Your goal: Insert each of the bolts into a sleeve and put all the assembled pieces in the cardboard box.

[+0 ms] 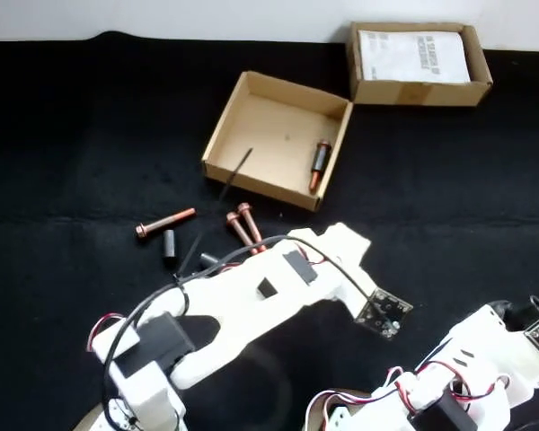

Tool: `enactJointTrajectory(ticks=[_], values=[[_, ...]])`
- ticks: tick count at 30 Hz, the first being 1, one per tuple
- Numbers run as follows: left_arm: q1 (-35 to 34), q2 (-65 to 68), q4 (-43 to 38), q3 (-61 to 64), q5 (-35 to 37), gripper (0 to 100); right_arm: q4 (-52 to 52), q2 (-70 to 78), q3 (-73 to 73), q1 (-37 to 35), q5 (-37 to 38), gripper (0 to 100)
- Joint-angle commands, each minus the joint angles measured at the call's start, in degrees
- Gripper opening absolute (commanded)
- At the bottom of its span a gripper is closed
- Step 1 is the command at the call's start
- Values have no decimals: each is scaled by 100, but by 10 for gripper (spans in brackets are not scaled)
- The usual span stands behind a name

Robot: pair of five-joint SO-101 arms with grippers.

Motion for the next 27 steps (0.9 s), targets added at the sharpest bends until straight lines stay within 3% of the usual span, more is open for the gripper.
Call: enactJointTrajectory(ticks=[1, 10, 15, 23, 27], values=[[57, 92, -299, -22, -281, 158, -110, -75, 154, 40, 62, 6], [145, 585, -202, 110, -404, 142, -110, -66, 251, -180, 70, 6], [215, 637, -220, 57, -413, 8, -101, -66, 242, -207, 70, 6], [154, 558, -167, 119, -167, 7, -110, -66, 251, -382, 70, 6], [-110, -4, 730, 101, 202, 7, -110, -66, 251, -620, 62, 6]])
